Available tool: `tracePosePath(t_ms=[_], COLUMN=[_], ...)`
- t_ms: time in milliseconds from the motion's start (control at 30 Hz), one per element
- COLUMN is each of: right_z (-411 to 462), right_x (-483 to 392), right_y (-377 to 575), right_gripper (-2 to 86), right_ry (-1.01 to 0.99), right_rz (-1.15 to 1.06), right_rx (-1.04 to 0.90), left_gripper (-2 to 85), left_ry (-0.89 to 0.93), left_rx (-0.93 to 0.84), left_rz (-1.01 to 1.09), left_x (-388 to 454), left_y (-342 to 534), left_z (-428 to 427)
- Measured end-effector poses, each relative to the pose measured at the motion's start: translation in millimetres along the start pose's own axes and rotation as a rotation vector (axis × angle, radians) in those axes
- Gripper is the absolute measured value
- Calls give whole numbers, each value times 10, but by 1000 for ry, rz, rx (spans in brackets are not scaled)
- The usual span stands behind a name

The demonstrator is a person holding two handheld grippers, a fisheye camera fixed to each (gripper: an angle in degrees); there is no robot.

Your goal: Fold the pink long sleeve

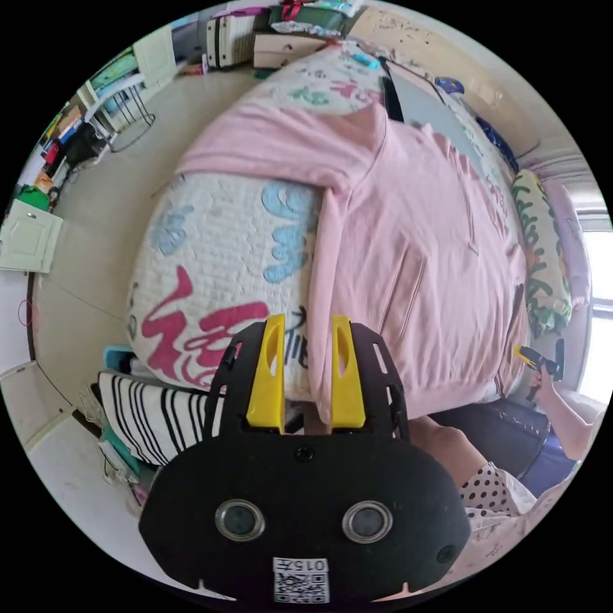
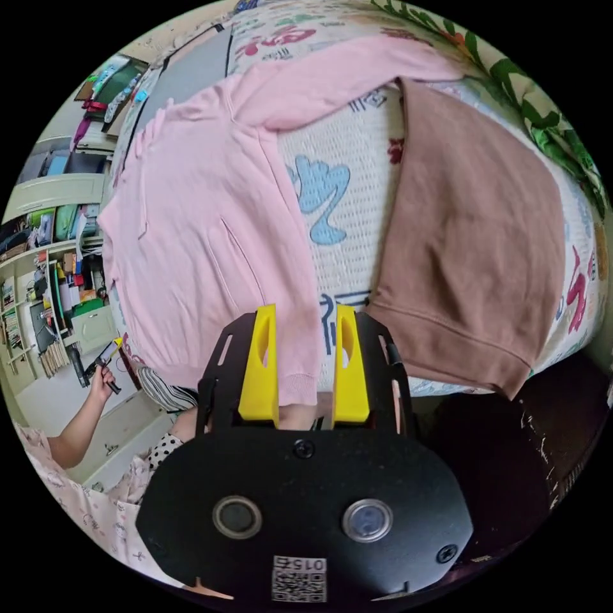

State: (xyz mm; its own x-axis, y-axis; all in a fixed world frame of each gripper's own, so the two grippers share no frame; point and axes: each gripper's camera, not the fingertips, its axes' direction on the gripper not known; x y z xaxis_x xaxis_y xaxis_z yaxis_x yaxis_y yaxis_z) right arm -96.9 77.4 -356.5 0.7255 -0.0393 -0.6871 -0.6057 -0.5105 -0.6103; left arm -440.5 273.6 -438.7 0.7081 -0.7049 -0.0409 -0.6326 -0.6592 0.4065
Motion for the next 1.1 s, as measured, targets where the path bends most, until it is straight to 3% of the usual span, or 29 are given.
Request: tracePosePath(t_ms=[100,233,300,367,533,700,867,967,1100], right_z=[222,83,-17,-158,-318,3,50,98,45], right_x=[-44,-78,-244,-370,-629,-838,-1193,-1372,-1448], right_y=[171,234,271,328,517,609,989,1223,1337], right_gripper=[135,116,23,9,-1,4,5,5,5], right_ry=[4,-34,-62,41,253,294,454,546,555], right_rz=[36,105,-8,-64,-188,-37,-133,-171,-106], right_rx=[-83,-75,-148,-158,-151,-127,-20,45,54], left_gripper=[125,95,40,24,10,4,5,7,11], left_ry=[54,-60,-64,-71,-134,-189,-167,-247,-332], left_rx=[-145,-175,-238,-265,-261,-279,-176,-113,-191], left_rz=[49,73,101,102,132,108,14,40,95], left_x=[292,598,764,854,1026,1498,1740,2085,2520], left_y=[26,-24,-127,-191,-222,-305,-138,-28,-171], left_z=[502,672,674,596,428,827,767,773,827])
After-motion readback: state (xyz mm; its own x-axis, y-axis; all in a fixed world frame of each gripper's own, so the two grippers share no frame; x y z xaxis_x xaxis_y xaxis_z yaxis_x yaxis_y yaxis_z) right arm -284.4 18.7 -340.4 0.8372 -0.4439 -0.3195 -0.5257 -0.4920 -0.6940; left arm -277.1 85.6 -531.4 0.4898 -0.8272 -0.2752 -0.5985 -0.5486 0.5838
